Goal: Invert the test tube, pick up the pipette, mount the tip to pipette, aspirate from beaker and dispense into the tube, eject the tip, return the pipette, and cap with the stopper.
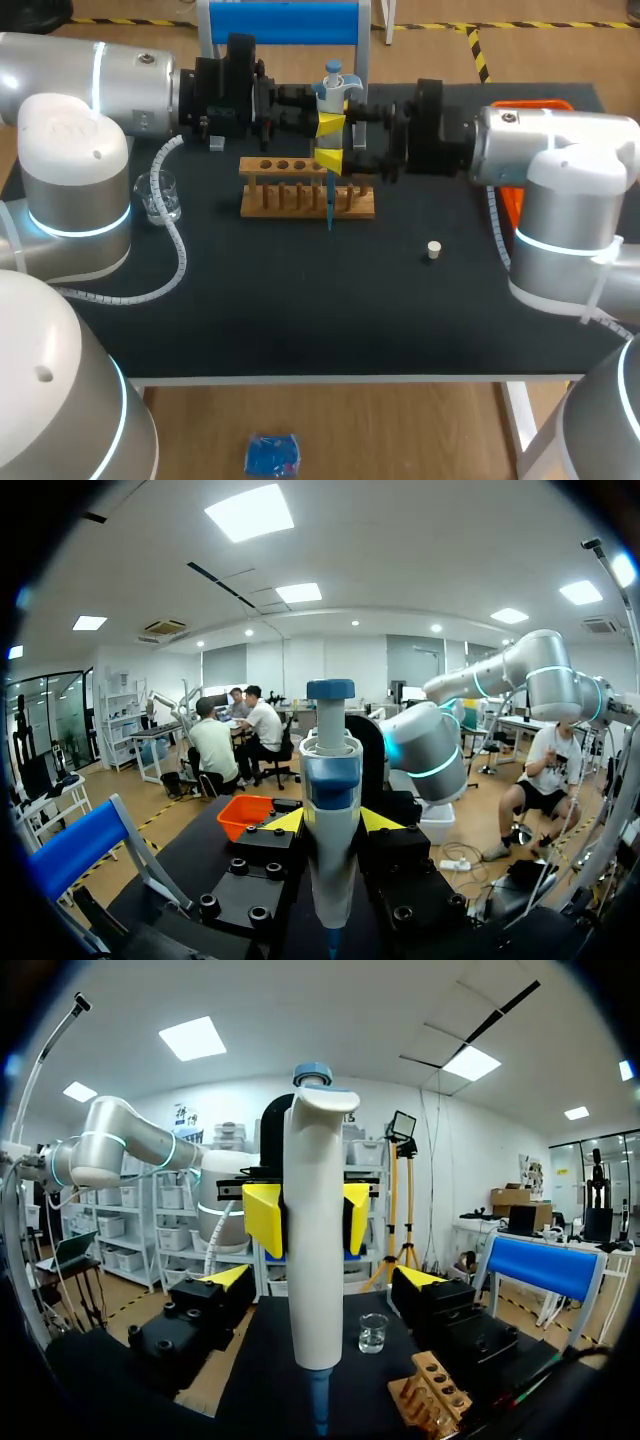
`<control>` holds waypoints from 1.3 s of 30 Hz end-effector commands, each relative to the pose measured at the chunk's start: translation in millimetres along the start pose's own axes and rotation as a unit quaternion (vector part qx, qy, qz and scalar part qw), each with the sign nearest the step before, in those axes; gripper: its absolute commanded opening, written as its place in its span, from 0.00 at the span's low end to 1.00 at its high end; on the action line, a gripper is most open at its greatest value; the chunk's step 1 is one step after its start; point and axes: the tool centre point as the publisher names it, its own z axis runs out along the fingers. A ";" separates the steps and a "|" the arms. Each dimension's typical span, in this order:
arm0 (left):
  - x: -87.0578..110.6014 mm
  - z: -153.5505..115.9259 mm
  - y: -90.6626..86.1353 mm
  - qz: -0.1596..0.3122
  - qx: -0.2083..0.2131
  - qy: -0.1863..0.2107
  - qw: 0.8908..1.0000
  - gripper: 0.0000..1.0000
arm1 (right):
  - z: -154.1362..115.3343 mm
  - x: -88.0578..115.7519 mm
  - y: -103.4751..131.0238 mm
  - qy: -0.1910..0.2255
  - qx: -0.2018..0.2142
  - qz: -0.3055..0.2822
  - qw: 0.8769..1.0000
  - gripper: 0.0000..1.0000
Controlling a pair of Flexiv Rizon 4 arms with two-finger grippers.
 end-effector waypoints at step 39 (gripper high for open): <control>0.4 1.2 0.3 0.001 0.002 -0.002 1.000 1.00 | -59.0 -22.3 -1.4 0.082 0.016 0.011 0.996 0.00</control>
